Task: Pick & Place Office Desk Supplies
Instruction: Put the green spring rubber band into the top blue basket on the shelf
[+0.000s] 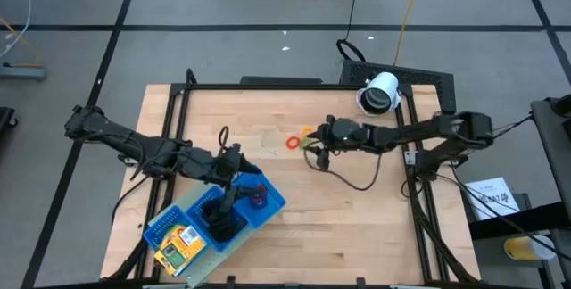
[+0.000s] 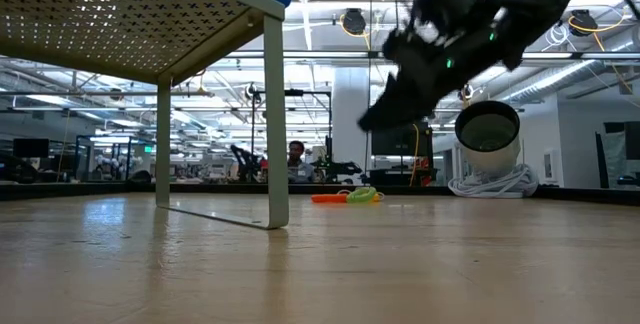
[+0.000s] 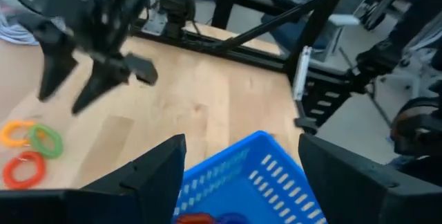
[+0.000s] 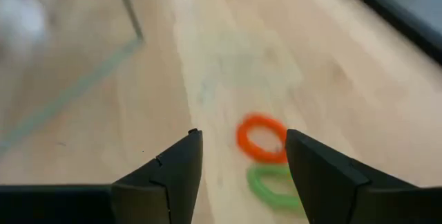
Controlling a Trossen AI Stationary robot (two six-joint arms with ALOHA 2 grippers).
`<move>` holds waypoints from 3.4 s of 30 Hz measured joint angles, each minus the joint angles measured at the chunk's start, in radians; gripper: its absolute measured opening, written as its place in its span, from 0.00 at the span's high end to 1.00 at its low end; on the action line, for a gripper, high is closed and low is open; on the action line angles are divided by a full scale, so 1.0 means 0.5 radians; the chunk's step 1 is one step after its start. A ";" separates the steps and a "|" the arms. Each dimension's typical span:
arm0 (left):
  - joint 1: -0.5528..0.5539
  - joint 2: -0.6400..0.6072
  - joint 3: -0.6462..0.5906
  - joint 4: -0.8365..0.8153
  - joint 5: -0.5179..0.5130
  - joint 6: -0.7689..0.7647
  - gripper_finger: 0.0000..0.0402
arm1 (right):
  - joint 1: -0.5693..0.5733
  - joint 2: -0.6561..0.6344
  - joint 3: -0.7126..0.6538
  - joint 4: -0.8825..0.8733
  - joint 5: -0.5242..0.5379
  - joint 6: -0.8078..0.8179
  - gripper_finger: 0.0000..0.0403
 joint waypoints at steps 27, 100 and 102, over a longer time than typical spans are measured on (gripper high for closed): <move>0.057 0.001 0.001 -0.030 -0.094 0.109 0.32 | -0.356 0.623 0.027 0.179 -0.254 0.211 0.68; 0.436 0.751 0.002 1.108 -0.412 0.471 0.32 | 0.379 -0.151 0.022 0.903 -0.052 -0.364 0.95; 0.436 0.751 0.002 1.133 -0.383 0.482 0.32 | 0.380 -0.151 0.022 0.912 -0.058 -0.361 0.95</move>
